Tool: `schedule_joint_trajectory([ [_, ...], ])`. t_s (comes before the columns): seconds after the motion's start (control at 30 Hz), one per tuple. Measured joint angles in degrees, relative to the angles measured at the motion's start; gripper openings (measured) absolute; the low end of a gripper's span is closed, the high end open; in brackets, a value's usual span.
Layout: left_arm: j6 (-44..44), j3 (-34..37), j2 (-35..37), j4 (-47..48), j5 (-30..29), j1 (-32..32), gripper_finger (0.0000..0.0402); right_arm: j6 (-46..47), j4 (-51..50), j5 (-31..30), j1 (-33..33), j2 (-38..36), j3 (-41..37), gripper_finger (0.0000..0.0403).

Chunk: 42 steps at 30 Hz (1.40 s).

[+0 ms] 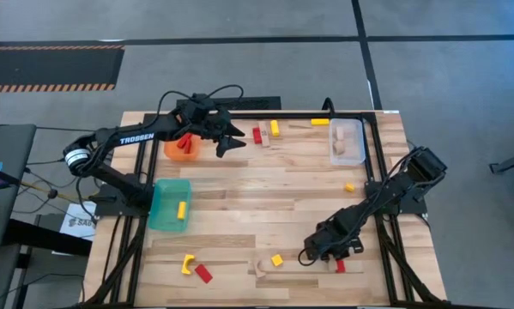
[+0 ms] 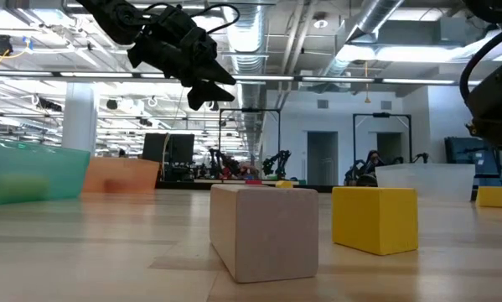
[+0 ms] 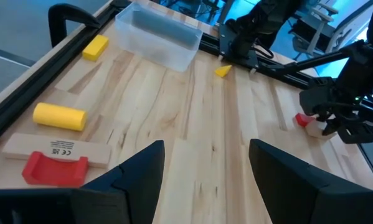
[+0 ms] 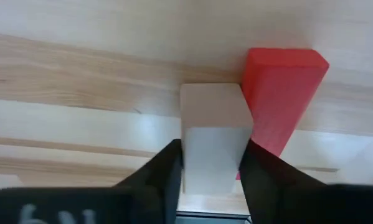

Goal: Sort & place blocks by color
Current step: Put the brown wooden block into the white bin

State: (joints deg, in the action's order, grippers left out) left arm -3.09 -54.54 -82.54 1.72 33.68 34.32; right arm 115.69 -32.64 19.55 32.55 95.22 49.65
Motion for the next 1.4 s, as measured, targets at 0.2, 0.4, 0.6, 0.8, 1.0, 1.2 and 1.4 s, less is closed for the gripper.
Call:
schedule_joint_trajectory([
  [0.2, -0.61, 0.00, 0.00, 0.07, 0.13, -0.08, 0.0222, -0.89, -6.60, -3.64, -0.40, -1.01, 3.16, 0.0110],
  [0.4, -1.22, 0.00, 0.02, 1.12, 1.92, -0.08, 0.0222, -6.49, -10.66, -12.89, -3.22, -5.13, 7.27, 0.0110],
  [0.6, -2.56, -0.04, 0.04, 9.36, 5.21, -0.06, 0.0222, -23.32, -8.41, -25.82, -9.40, -11.21, 8.15, 0.0110],
  [0.8, 2.20, -0.04, 0.04, 23.81, 8.77, -1.90, 0.0222, -45.99, -6.07, -29.05, -20.82, -14.22, 7.93, 0.0110],
  [1.0, 5.09, -0.04, 0.11, 30.49, 4.56, -4.07, 0.0222, -56.46, -10.91, -29.13, -37.83, -14.34, 7.86, 0.0110],
  [1.2, 4.96, -0.04, 1.17, 31.04, 2.28, -5.92, 0.0222, -66.82, -12.45, -29.16, -53.29, -14.95, 9.11, 0.0112],
  [1.4, 3.42, -0.04, 3.00, 31.18, -1.59, -7.05, 0.0222, -72.46, -19.06, -33.97, -64.27, -19.09, 9.87, 0.0113],
])
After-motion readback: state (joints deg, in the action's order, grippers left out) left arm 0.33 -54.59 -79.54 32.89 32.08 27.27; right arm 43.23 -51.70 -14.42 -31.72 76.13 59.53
